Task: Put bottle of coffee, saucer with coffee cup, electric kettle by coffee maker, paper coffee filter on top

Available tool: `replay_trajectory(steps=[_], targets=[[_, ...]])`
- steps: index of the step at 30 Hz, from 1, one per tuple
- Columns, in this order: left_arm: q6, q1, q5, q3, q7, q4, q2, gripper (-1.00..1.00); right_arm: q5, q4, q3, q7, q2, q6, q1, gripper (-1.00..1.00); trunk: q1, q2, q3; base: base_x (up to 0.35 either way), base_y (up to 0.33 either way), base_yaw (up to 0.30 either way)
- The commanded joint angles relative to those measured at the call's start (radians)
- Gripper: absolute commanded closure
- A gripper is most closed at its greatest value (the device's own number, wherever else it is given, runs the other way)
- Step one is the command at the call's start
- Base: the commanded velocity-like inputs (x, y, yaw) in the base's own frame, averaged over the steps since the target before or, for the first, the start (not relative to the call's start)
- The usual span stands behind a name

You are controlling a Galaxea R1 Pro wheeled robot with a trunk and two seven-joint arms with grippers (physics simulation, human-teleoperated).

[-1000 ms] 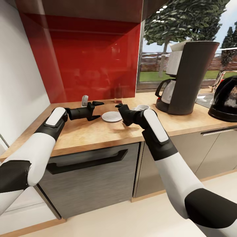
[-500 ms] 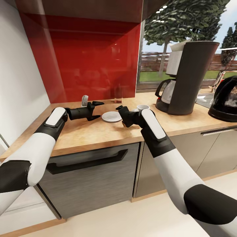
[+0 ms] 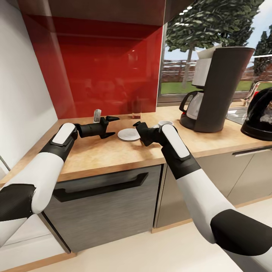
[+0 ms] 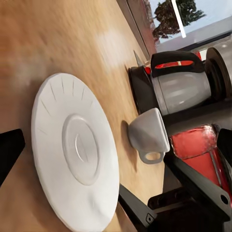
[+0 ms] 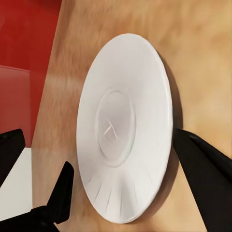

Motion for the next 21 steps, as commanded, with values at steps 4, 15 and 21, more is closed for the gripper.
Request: replay_trajectory(steps=[4, 15, 21], targets=[[0.000, -0.001, -0.006, -0.004, -0.009, 0.001, 0.001, -1.00, -0.002, 0.000, 0.000, -0.006, 0.000, 0.006, -0.001, -1.00, 0.000, 0.000, -0.001, 0.010, 0.008, 0.000], [0.000, -0.001, -0.006, -0.003, -0.008, 0.002, 0.001, -1.00, -0.004, 0.001, 0.000, -0.006, 0.000, 0.007, -0.001, -1.00, 0.000, 0.000, -0.001, 0.001, 0.001, 0.000], [0.000, -0.001, -0.007, -0.004, -0.009, 0.003, 0.001, -1.00, -0.009, 0.002, 0.000, 0.032, 0.000, 0.007, -0.001, -1.00, 0.000, 0.000, -0.001, 0.000, 0.000, 0.000]])
